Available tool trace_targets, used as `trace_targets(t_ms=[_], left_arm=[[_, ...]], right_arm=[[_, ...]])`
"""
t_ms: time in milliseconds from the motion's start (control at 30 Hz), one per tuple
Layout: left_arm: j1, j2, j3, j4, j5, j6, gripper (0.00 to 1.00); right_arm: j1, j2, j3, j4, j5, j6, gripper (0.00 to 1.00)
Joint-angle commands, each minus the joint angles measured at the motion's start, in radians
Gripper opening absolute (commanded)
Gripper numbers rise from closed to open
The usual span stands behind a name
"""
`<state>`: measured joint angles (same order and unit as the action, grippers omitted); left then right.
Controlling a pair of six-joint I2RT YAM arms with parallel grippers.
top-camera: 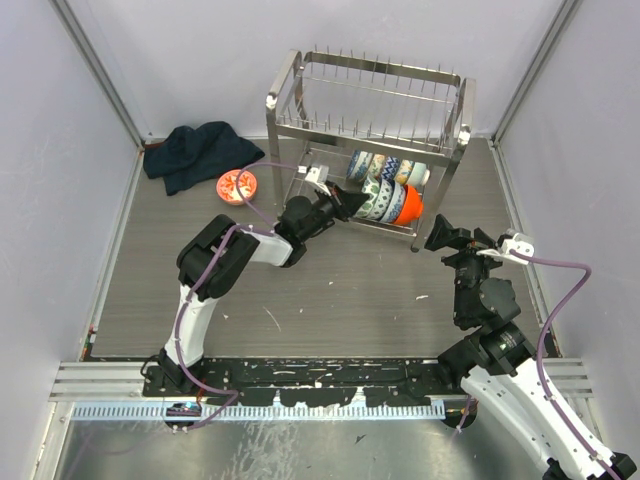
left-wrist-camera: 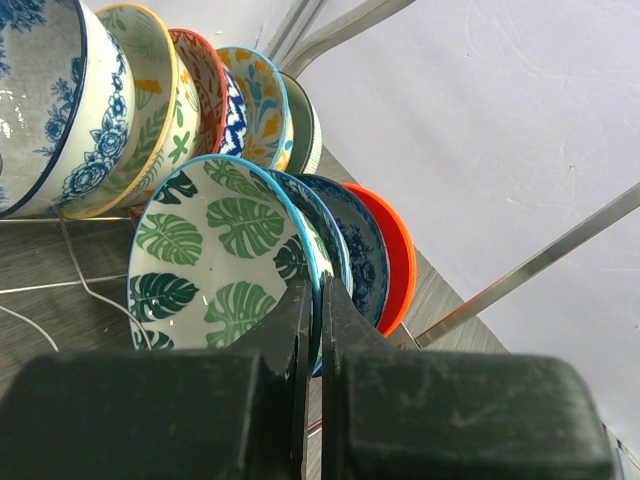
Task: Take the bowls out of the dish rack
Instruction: Pick up the bowl from the dish rack.
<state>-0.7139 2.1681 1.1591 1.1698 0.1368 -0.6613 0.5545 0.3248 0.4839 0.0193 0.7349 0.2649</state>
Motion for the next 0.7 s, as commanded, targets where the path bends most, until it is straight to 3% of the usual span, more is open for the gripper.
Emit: trace_targets(t_ms=[0,667], left_arm=[[0.007,-0.048,-0.013,0.129,-0.024,-0.01,0.0],[0.01,-0.013,-0.044,0.26,-0.068,-0.047,0.0]], right_arm=[[0.003,-0.009,0.01,0.02,0.008,-0.001,1.0],[0.004,-0.009,0.012,0.018,0.009,-0.001,1.0]])
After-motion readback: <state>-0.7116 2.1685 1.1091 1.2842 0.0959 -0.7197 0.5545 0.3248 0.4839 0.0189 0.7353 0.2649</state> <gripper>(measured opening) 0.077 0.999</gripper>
